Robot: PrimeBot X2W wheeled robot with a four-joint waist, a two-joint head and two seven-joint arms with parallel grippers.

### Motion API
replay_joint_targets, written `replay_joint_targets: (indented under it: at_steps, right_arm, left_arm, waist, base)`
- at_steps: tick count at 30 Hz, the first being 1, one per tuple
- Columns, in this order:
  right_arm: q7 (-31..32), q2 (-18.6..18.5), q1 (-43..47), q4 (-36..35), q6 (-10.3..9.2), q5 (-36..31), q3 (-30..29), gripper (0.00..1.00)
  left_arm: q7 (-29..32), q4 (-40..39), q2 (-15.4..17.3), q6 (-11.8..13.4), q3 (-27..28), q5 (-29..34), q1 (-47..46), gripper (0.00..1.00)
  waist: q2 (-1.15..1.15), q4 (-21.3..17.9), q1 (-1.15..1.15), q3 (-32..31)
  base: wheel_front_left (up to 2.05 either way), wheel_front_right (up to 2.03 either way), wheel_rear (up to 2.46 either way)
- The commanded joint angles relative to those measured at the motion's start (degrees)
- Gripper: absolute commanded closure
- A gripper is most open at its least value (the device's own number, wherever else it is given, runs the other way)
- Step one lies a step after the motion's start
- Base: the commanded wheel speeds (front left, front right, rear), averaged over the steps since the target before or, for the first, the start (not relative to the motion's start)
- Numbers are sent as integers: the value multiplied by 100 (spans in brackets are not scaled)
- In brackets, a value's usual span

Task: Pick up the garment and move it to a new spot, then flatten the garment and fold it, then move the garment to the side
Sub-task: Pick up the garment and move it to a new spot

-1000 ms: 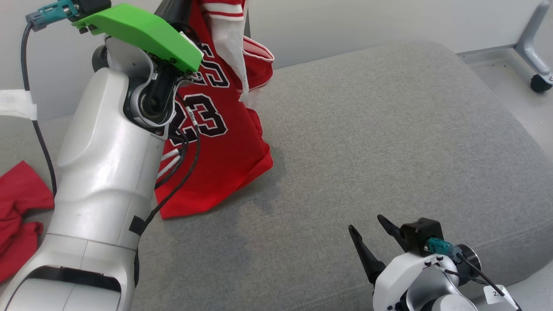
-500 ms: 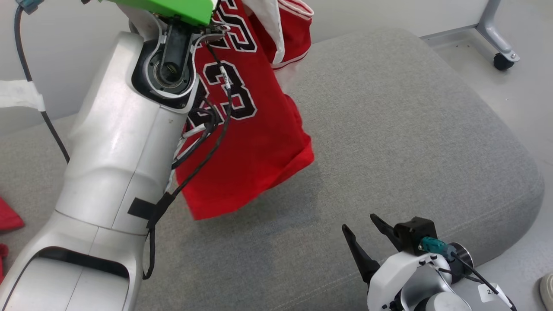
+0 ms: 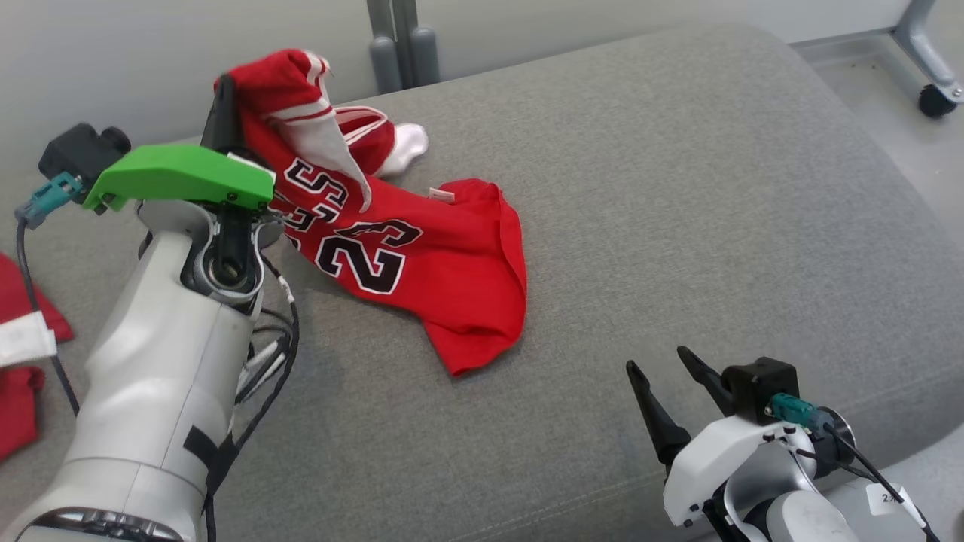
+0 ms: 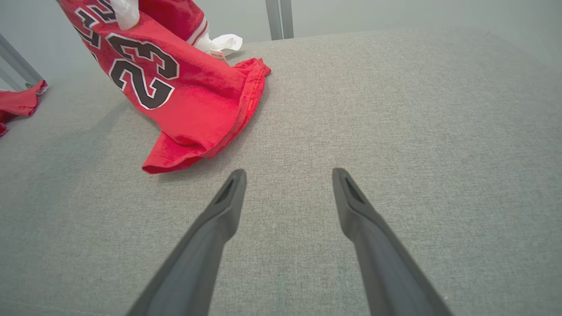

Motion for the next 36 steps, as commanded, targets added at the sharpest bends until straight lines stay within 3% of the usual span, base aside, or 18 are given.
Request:
replay_joint_targets:
  at_steps: [1, 10, 20, 21, 22, 23, 24, 32, 34, 36]
  right_arm:
    - [-17, -19, -27, -22, 0, -42, -86, 0]
    - [61, -21, -49, -60, 0, -65, -141, 0]
    - [127, -21, 57, -65, 0, -47, -178, 0]
    - [127, -21, 73, -64, 0, -44, -187, 0]
    - [125, -21, 89, -62, 0, -36, -198, 0]
    - [125, -21, 89, -62, 0, -36, -198, 0]
    - [125, -20, 102, -60, 0, -33, -204, 0]
    - [170, -23, 212, -52, 0, -220, -375, 0]
    - [183, -21, 235, -54, -1, -246, -450, 0]
    - [187, -11, 213, -75, 0, -310, -519, 0]
  left_arm:
    - [-36, 128, 87, -33, 42, 24, 209, 100]
    - [-118, 419, 239, -154, 148, 116, 1000, 100]
    - [-125, 416, 88, -175, 295, 262, 1731, 100]
    - [-125, 410, 88, -176, 305, 281, 1832, 82]
    - [-126, 412, 89, -172, 329, 297, 1929, 38]
    - [-126, 412, 89, -172, 329, 297, 1929, 38]
    - [-125, 420, 101, -142, 374, 308, 2012, 0]
    - [-117, 150, 151, 122, 1170, 484, 2867, 0]
    - [-115, -32, 116, 299, 1535, 621, 3121, 0]
    - [-115, -371, 31, 252, 1818, 790, 3356, 0]
  waist:
    - [0, 430, 0, 133]
    - [0, 1077, 0, 30]
    - [0, 1230, 0, -148]
    - [0, 1225, 0, -161]
    - [0, 1219, 0, -174]
    - [0, 1219, 0, -174]
    - [0, 1215, 0, -187]
    - [0, 1273, 0, -369]
    - [0, 1310, 0, -429]
    - [0, 1349, 0, -479]
  base:
    - [0, 0, 0]
    - [0, 0, 0]
    - [0, 0, 0]
    - [0, 0, 0]
    - [0, 0, 0]
    - [0, 0, 0]
    - [0, 0, 0]
    - [0, 0, 0]
    - [0, 0, 0]
    - [0, 0, 0]
